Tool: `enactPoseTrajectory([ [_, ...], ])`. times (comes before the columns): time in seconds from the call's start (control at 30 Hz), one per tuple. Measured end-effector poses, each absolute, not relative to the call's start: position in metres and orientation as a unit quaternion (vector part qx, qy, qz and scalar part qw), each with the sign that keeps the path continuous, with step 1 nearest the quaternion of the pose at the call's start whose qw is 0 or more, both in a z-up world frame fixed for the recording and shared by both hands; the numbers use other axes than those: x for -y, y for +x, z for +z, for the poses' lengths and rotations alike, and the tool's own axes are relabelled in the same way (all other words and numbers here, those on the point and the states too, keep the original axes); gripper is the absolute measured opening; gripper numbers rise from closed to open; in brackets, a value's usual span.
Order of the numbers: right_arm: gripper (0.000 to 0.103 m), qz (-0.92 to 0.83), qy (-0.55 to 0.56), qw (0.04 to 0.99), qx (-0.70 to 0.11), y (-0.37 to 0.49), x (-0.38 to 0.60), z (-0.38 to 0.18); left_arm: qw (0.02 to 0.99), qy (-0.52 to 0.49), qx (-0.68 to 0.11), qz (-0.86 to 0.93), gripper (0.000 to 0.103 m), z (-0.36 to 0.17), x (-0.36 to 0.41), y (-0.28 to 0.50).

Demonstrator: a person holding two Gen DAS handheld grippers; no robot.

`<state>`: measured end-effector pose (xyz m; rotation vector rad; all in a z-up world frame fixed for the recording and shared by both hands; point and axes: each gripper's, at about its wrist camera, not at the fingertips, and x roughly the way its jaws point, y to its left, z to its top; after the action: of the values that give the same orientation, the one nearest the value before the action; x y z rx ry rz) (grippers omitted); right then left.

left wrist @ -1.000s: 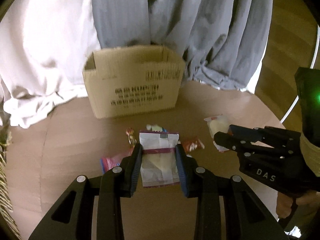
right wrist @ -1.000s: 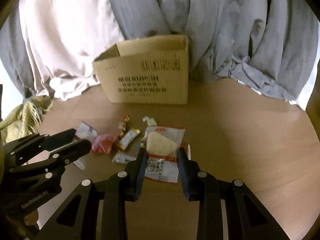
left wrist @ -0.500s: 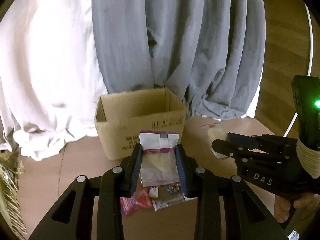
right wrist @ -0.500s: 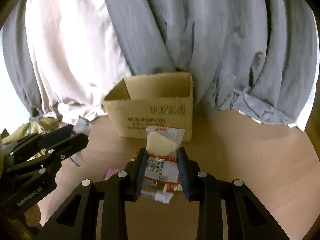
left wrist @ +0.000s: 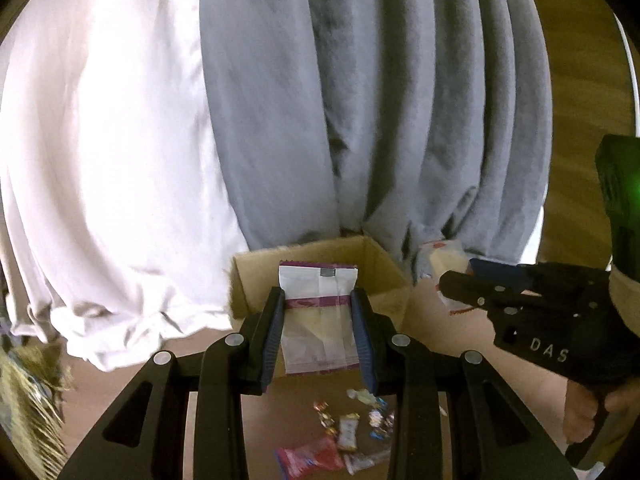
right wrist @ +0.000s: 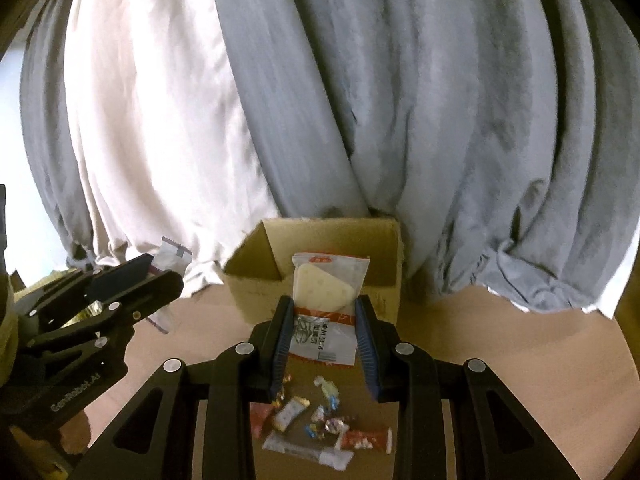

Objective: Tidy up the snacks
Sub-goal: 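Carry the clear cake bag with the left tool into the box and release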

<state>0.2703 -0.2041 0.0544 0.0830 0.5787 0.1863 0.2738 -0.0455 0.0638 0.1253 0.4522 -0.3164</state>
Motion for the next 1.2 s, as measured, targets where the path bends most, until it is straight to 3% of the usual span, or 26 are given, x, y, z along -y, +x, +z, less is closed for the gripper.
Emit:
enactPoseTrajectory([
  [0.4, 0.032, 0.109, 0.023, 0.954, -0.280, 0.324, 0.190, 0.073, 0.963, 0.068, -0.214, -0.147, 0.033, 0.082, 0.042, 0.330],
  [0.97, 0.033, 0.107, 0.024, 0.930, -0.352, 0.409, 0.193, 0.042, 0.940, 0.049, -0.292, -0.171, 0.035, 0.048, 0.054, 0.423],
  [1.07, 0.034, 0.099, 0.027, 0.926, -0.363, 0.420, 0.194, 0.036, 0.940, 0.056, -0.297, -0.162, 0.056, 0.046, 0.055, 0.432],
  [1.1, 0.040, 0.097, 0.028, 0.923, -0.370, 0.424, 0.194, 0.033, 0.940, 0.058, -0.296, -0.157, 0.061, 0.046, 0.056, 0.433],
  [1.13, 0.050, 0.096, 0.031, 0.921, -0.376, 0.427, 0.194, 0.031, 0.942, 0.061, -0.293, -0.150, 0.061, 0.046, 0.055, 0.431],
  [1.2, 0.050, 0.087, 0.036, 0.922, -0.376, 0.428, 0.196, 0.029, 0.944, 0.065, -0.290, -0.143, 0.061, 0.047, 0.054, 0.427],
])
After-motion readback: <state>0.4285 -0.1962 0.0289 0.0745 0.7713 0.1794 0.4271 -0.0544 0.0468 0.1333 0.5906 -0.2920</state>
